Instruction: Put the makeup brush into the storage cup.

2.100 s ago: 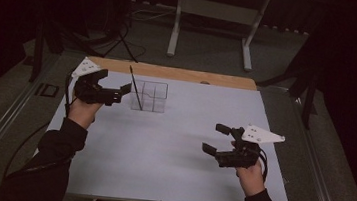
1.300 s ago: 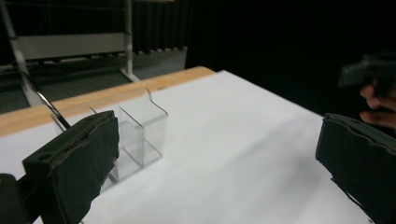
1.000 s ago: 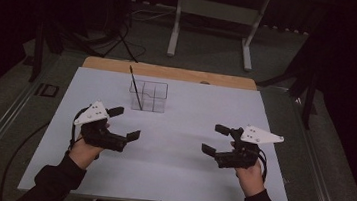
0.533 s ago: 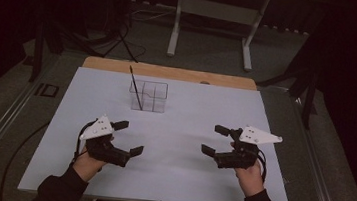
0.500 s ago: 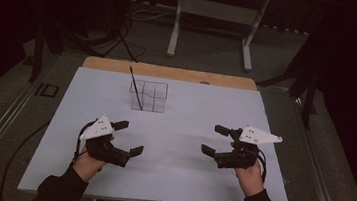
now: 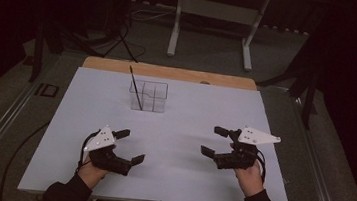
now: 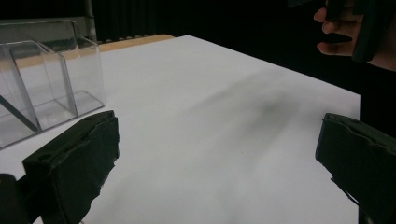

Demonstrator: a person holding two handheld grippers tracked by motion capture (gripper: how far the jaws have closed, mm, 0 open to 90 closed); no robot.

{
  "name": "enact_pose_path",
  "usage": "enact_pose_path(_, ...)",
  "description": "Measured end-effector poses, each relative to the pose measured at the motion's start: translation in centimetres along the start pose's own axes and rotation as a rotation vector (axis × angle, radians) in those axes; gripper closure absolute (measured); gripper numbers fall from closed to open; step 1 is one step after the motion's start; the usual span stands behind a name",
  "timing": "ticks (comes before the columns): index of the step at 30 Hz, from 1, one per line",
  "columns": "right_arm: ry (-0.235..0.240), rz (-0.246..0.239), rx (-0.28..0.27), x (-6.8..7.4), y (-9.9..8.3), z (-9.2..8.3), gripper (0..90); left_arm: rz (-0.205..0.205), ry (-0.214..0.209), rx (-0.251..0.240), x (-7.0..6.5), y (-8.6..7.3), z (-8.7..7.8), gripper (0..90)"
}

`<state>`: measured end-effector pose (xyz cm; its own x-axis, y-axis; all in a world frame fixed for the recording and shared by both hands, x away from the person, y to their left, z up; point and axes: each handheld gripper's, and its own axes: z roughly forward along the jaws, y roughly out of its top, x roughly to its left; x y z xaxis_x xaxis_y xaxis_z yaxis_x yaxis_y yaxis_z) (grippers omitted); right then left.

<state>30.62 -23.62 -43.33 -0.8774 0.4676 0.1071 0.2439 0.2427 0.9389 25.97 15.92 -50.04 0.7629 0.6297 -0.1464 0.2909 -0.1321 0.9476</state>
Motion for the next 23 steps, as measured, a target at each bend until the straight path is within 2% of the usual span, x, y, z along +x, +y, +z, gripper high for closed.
enact_pose_path(7,-0.007,0.003,0.015,-0.4,-0.7,-0.1,14.0,-0.03,0.035,0.024,0.6,-0.6,0.1,0.1)
enact_pose_path(8,-0.009,0.003,0.019,-0.5,-0.8,-0.1,14.0,-0.054,0.033,0.026,0.9,-0.6,0.0,0.1)
enact_pose_path(13,-0.01,0.01,0.034,-0.7,-1.3,0.1,14.0,-0.051,0.062,0.03,1.1,-0.5,-0.2,0.1)
enact_pose_path(20,-0.008,0.02,0.048,-1.1,-1.7,0.3,14.0,-0.081,0.063,0.026,1.7,-0.6,-0.2,0.1)
enact_pose_path(23,-0.009,0.02,0.052,-1.1,-1.7,0.4,14.0,-0.101,0.059,0.042,1.9,-0.7,-0.1,0.1)
